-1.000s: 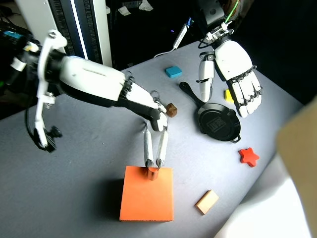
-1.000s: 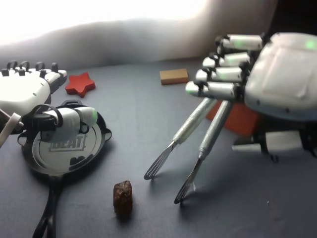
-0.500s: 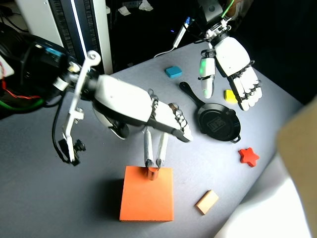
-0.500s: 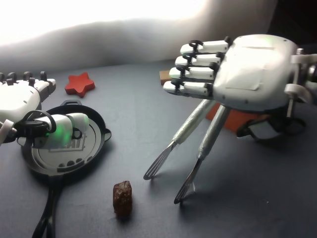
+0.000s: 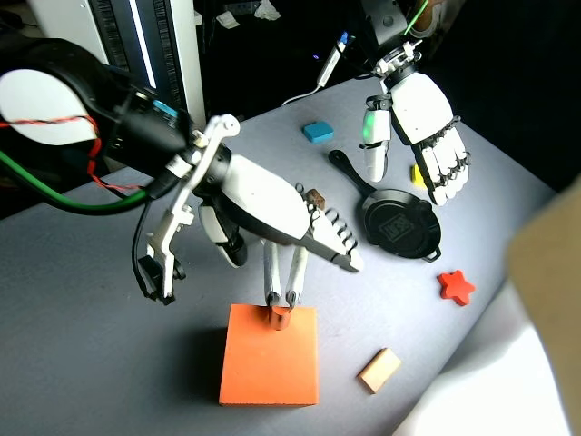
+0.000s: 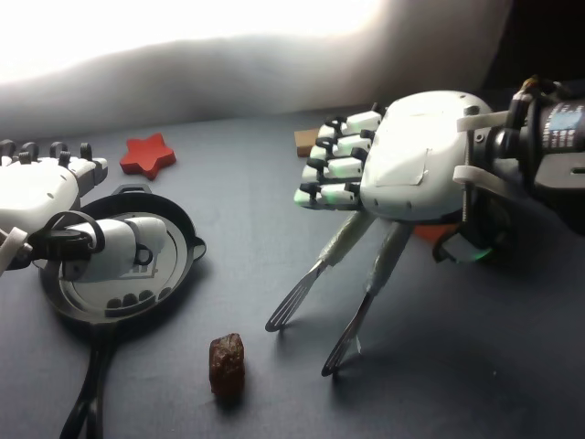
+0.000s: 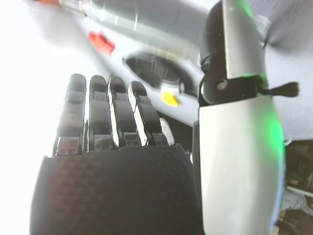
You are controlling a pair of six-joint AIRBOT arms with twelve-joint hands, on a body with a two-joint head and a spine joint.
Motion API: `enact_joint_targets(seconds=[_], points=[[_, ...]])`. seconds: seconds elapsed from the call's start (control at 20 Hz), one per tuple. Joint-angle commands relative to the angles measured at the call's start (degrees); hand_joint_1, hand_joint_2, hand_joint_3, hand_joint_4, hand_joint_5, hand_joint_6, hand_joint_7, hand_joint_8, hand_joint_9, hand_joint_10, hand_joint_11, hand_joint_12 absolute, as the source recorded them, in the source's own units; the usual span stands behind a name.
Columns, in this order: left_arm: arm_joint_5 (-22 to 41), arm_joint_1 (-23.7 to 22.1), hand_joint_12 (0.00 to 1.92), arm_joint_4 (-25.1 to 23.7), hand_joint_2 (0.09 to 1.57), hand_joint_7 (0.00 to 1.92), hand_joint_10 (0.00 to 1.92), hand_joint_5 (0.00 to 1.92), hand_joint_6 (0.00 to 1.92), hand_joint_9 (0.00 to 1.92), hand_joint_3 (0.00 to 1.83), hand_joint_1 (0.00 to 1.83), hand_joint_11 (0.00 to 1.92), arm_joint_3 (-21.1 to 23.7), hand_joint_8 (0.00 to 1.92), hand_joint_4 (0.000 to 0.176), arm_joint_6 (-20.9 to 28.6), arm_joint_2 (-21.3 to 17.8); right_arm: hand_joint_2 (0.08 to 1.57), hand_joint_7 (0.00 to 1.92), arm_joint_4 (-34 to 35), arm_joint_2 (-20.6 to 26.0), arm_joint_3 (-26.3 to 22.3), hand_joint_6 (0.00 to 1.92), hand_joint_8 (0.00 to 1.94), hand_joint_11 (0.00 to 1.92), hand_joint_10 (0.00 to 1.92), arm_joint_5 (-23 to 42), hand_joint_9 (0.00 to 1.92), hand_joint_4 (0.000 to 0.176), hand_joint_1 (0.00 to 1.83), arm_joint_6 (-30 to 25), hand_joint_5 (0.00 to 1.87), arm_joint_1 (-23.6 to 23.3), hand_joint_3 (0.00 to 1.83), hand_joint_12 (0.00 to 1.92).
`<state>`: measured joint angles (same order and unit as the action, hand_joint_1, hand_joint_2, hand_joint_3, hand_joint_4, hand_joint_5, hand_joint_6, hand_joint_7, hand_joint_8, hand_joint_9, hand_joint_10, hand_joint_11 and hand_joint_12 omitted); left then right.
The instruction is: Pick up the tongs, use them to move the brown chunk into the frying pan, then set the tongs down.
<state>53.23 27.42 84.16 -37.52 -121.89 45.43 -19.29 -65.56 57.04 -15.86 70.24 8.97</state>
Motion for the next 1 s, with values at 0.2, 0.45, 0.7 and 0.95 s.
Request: enact_joint_targets(seconds=[0.2,0.45,0.7,0.95], points=[[3.16,-0.19,0.16,-3.82,1.27,0.11,0.0,0.08,0.0,0.09,0.0,0.0,0.0,-0.92,0.0,0.025,-0.14,-0.67,0.93,0.0,-0.52,-2.91,2.98,0.0,0.0,0.0,0.0,2.36,0.0,0.0,1.1,0.37,0.0,0.11,0.0,0.0],[3.18,-0.07,0.16,-3.83,1.26,0.12,0.0,0.09,0.0,0.1,0.0,0.0,0.0,-1.12,0.0,0.028,-0.14,-0.64,0.89,0.01,0.11,-5.21,5.61,0.0,0.0,0.03,0.0,2.34,0.01,0.0,1.14,0.43,0.01,1.74,0.0,0.02],[3.18,0.35,0.17,-3.82,1.26,0.1,0.0,0.07,0.0,0.08,0.0,0.0,0.0,-1.27,0.0,0.026,0.72,-0.63,0.9,0.0,5.62,-6.95,8.01,0.0,0.0,0.0,0.0,1.33,0.0,0.0,1.16,1.07,0.0,2.27,0.0,0.03],[3.17,0.33,0.17,-3.82,1.26,0.14,0.01,0.1,0.01,0.11,0.0,0.0,0.0,-1.25,0.01,0.022,0.58,-0.64,0.89,0.0,5.86,-8.87,10.89,0.0,0.0,0.0,0.0,1.31,0.0,0.0,1.16,1.23,0.0,2.81,0.0,0.08]])
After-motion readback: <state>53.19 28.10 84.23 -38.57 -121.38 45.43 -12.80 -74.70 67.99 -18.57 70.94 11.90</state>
